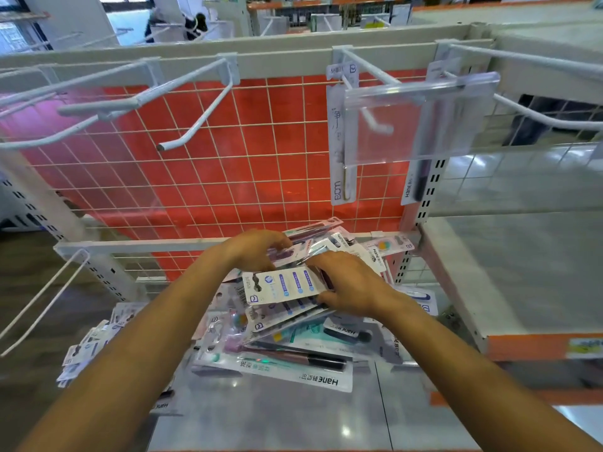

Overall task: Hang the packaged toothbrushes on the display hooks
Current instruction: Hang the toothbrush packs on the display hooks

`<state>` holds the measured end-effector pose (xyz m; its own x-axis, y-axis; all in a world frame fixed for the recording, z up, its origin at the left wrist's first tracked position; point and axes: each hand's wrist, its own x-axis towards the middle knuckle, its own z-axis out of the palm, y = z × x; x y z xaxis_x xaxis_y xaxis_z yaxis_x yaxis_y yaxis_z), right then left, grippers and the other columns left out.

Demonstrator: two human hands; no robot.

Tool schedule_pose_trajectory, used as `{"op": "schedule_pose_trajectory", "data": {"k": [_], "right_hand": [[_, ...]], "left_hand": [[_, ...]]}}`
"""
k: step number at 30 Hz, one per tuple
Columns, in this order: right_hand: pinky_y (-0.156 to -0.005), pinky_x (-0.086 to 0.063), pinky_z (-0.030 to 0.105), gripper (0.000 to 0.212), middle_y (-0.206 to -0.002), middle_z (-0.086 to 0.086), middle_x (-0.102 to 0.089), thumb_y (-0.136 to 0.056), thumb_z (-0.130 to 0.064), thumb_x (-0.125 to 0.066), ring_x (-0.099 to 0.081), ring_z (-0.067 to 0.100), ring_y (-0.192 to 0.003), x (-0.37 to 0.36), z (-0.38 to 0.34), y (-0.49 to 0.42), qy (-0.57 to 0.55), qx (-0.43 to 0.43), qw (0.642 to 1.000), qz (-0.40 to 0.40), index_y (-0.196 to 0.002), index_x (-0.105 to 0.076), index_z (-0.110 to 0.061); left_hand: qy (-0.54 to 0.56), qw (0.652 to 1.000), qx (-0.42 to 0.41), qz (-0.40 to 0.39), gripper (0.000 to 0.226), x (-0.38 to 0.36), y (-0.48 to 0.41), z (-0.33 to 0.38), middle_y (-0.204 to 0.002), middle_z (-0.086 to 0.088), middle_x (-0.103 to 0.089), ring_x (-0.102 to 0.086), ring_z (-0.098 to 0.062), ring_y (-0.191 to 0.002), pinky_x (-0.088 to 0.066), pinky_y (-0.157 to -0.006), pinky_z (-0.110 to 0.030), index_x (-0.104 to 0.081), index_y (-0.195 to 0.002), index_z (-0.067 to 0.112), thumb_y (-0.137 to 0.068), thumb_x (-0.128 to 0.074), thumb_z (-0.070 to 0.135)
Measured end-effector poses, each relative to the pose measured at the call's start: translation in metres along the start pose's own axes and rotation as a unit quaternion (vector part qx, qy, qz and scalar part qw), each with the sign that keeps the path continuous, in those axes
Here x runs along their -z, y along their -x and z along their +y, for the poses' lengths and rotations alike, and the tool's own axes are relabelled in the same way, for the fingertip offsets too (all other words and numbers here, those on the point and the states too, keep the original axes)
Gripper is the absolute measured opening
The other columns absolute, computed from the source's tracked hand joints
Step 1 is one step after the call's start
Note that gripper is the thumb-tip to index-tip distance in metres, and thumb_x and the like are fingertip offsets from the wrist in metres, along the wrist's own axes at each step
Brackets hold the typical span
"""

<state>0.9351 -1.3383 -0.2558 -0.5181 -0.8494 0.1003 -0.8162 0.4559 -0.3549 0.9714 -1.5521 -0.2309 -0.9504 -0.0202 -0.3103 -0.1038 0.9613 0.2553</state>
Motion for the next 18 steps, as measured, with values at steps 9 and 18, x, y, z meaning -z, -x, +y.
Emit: {"op": "schedule_pose_trajectory", "data": {"k": [9,18], "right_hand": [[-0.075,-0.035,0.024,0.042,-0.110,-0.008,-0.060,-0.079,-0.026,-0.070,-0.049,0.009,-0.095,0.006,0.004,0.002,-0.033,0.002,0.998,0.054,-0.118,-0.055,-0.025],[-0.085,-0.043,0.025,0.050,-0.121,0.002,-0.061,-0.081,-0.023,-0.072,-0.053,0.013,-0.107,0.023,0.004,0.010,-0.091,-0.016,0.987,0.135,-0.128,-0.054,-0.014]], "left_hand": [[0.056,0.997,-0.030,0.046,0.056,0.014,0.014,0.000,-0.137,0.000,-0.056,-0.052,-0.014,-0.126,-0.038,-0.092,-0.018,-0.050,-0.137,0.015,-0.086,-0.072,0.009],[0.056,0.993,-0.047,0.088,0.043,0.030,0.029,0.004,-0.120,0.004,-0.064,-0.060,-0.017,-0.109,-0.047,-0.098,-0.037,-0.060,-0.122,0.016,-0.083,-0.075,0.013]]}}
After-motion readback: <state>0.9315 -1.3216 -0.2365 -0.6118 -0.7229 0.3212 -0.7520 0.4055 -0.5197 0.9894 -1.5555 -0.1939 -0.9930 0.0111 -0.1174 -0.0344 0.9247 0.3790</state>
